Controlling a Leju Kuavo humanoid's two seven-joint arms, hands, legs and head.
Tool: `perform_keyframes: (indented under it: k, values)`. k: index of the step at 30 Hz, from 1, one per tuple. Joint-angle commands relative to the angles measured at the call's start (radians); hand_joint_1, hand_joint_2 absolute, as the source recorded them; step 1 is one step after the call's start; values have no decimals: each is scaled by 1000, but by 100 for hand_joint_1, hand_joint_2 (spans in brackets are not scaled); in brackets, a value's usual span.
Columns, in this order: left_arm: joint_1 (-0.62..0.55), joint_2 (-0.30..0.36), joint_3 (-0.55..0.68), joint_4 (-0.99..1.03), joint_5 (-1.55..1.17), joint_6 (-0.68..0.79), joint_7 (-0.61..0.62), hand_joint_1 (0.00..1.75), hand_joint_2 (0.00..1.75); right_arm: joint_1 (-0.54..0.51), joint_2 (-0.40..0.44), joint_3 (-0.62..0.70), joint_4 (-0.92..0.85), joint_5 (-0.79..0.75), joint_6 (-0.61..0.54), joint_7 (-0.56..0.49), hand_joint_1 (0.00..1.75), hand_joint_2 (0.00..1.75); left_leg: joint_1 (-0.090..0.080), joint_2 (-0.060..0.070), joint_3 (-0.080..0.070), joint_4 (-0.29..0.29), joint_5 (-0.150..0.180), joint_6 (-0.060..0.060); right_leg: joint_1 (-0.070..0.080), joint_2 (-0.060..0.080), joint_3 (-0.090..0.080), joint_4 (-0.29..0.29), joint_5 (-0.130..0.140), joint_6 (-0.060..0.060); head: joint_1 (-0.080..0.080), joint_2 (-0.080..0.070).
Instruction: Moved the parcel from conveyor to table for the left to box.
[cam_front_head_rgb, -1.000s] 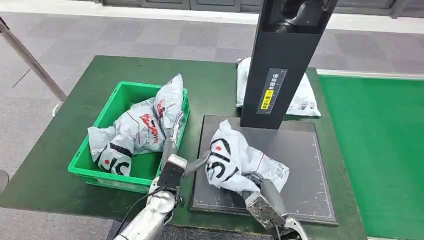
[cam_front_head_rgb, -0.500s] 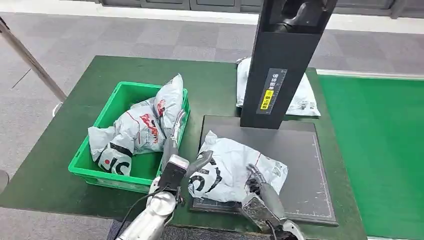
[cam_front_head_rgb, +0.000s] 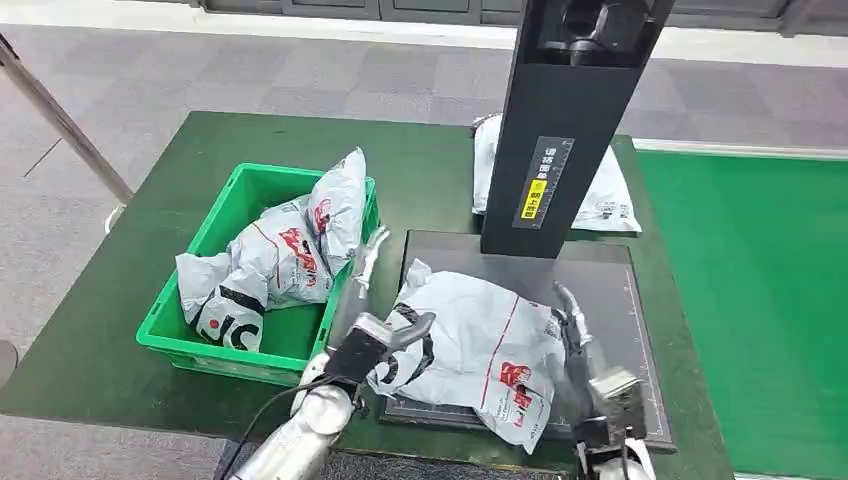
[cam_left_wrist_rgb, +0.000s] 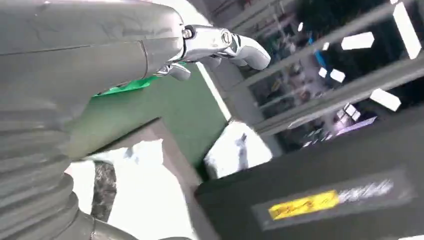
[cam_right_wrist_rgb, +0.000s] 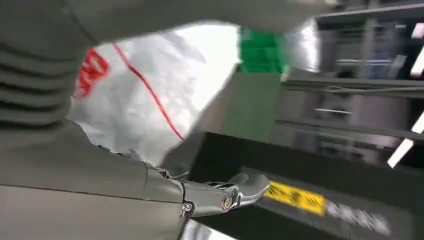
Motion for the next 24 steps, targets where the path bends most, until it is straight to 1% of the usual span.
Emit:
perform_keyframes:
  k: [1,3,4,5,6,7,9,10,11,12,13,14,15,16,18,19,20,21,22,23,24]
  values:
    - [-185,5,-159,464,-242,-184,166,0,175,-110,74,-245,102,-165,163,20,0,0,0,0,2,-2,1,0,0,-1,2,-2,1,0,0,0]
    - [-216,-14,-200,571,-355,-249,236,0,175,-120,86,-279,132,-189,215,25,0,0,0,0,3,-2,1,0,0,-1,3,-2,1,0,0,0]
    - [-233,-22,-243,627,-451,-255,317,0,175,-130,94,-297,152,-192,225,26,0,0,0,0,3,-3,2,0,0,-2,4,-4,2,0,0,0]
    - [-235,-29,-248,654,-494,-270,342,0,175,-137,97,-303,164,-194,244,25,0,0,0,0,2,-1,1,0,0,-1,3,-2,1,0,0,0]
    - [-239,-33,-266,677,-533,-291,360,0,175,-144,100,-306,176,-202,259,25,0,0,0,1,4,-3,2,-1,1,-1,4,-4,2,0,0,0]
    - [-242,-39,-280,701,-562,-353,355,0,175,-162,101,-294,199,-187,260,28,0,0,0,1,4,-3,1,-1,0,0,4,-4,2,0,0,0]
    - [-240,-40,-280,709,-572,-362,355,0,175,-177,107,-289,216,-187,258,27,0,0,0,3,4,-2,0,-1,0,2,3,-3,2,0,-2,0]
    - [-242,-41,-279,711,-575,-368,354,7,175,-182,108,-284,222,-185,257,27,0,0,-1,0,6,-3,1,0,0,-1,7,-4,2,0,0,0]
    - [-244,-43,-272,714,-576,-380,355,129,175,-187,105,-277,227,-179,255,30,0,0,0,-1,7,-4,2,0,0,-2,10,-6,3,0,0,0]
    - [-250,-40,-279,717,-602,-386,369,175,175,-192,105,-271,230,-178,253,30,0,0,-1,-3,9,-3,1,1,-1,-4,12,-4,0,1,0,0]
    - [-255,-37,-279,718,-615,-386,377,175,175,-193,105,-268,231,-178,252,30,0,0,-1,2,12,-5,1,1,0,1,14,-6,2,0,0,0]
    - [-259,-34,-268,716,-615,-374,375,175,175,-193,105,-265,229,-178,251,30,0,0,-1,0,15,-2,-2,1,0,-1,17,-3,-1,0,0,0]
    - [-265,-29,-251,707,-605,-350,371,175,175,-193,105,-265,226,-177,250,30,0,0,0,1,14,-3,-1,1,0,-1,18,-5,1,0,0,0]
    - [-267,-28,-250,707,-605,-351,371,175,175,-192,104,-265,225,-177,250,30,0,0,-1,-1,17,-3,-2,2,-1,-3,20,-4,-3,2,0,0]
    - [-269,-28,-250,706,-605,-352,371,175,175,-192,104,-266,224,-177,250,30,0,0,0,0,15,-3,-1,2,0,-2,19,-5,-1,3,0,0]
    - [-267,-29,-250,707,-605,-353,371,175,175,-191,103,-266,223,-177,250,30,0,0,0,3,14,-4,0,2,0,0,18,-6,1,2,0,0]
    - [-267,-29,-250,707,-605,-353,371,175,175,-191,103,-266,223,-177,250,30,0,0,-1,1,8,-1,-2,2,-1,-1,18,-3,-2,1,0,0]
    - [-267,-29,-250,707,-605,-353,371,175,175,-191,103,-266,223,-177,250,30,0,0,0,1,8,0,-5,2,0,-1,19,-3,-5,1,0,0]
    - [-266,-31,-246,707,-603,-355,369,175,175,-188,103,-266,218,-177,250,30,0,0,-1,0,14,0,-13,1,-1,-1,25,-2,-11,2,0,0]
    - [-266,-31,-246,707,-603,-355,369,175,175,-188,103,-266,218,-177,250,30,0,0,0,3,11,-3,-10,1,0,1,21,-5,-7,1,0,0]
    - [-266,-31,-246,707,-603,-355,369,175,175,-188,103,-266,218,-177,250,30,0,0,-1,2,18,-1,-12,1,0,0,29,-3,-7,2,0,0]
